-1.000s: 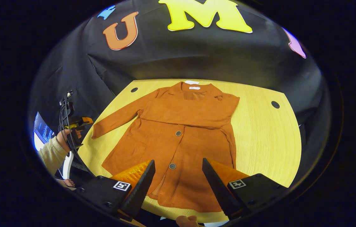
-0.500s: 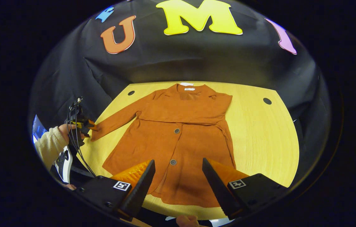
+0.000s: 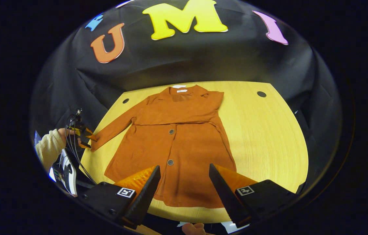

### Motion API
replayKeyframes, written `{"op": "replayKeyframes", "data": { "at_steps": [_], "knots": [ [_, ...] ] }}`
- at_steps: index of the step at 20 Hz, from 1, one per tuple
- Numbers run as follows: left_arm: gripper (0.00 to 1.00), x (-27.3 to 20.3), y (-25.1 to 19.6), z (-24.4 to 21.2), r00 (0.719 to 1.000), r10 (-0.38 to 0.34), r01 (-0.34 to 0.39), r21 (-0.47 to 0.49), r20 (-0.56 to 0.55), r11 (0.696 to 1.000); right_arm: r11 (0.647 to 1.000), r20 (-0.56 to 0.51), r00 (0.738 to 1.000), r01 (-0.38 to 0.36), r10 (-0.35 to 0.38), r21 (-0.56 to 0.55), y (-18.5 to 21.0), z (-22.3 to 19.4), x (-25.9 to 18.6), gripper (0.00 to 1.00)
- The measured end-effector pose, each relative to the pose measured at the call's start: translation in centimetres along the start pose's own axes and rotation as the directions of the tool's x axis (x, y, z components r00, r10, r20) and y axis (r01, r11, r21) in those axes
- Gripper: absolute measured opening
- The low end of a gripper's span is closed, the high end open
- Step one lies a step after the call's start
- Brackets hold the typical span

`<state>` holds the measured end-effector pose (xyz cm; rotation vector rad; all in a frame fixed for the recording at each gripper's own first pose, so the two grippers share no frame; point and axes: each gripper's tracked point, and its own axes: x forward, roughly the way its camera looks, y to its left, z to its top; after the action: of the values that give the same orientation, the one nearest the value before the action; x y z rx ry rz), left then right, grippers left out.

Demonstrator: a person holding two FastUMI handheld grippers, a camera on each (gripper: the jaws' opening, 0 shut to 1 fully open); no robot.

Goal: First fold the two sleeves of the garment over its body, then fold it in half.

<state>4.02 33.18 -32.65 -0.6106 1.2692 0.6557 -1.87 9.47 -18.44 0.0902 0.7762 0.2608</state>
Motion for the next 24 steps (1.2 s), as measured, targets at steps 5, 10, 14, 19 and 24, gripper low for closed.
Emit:
{"op": "replayKeyframes", "data": {
  "at_steps": [5, 10, 14, 19, 24],
  "knots": [
    [0.41, 0.5, -0.9, 0.4, 0.998, -0.031, 0.032, 0.023, -0.052, 0.999, 0.998, 0.024, 0.999, 0.032, -0.033, 0.044, -2.2, -0.6, -1.2, 0.93],
    [0.02, 0.0, -2.3, 0.2, 0.992, -0.118, 0.119, 0.02, -0.04, 0.993, 0.993, 0.011, 0.999, 0.047, -0.049, 0.104, -4.4, -2.3, -2.2, 0.96],
    [0.04, -1.9, -3.1, 0.6, 0.992, -0.126, 0.123, 0.101, 0.021, 0.987, 0.991, 0.02, 0.998, 0.052, -0.055, 0.127, -5.8, -2.1, -2.5, 0.96],
    [0.04, -6.3, -8.1, 1.2, 0.981, -0.155, 0.121, 0.255, 0.115, 0.959, 0.991, 0.032, 0.999, 0.023, -0.027, 0.134, -6.6, -1.5, -2.7, 0.93],
    [0.03, -11.6, -17.4, 0.1, 0.947, -0.262, 0.169, 0.402, 0.188, 0.9, 0.992, 0.054, 0.999, -0.001, -0.006, 0.128, -7.6, -0.3, -2.8, 0.92]
  ]
}}
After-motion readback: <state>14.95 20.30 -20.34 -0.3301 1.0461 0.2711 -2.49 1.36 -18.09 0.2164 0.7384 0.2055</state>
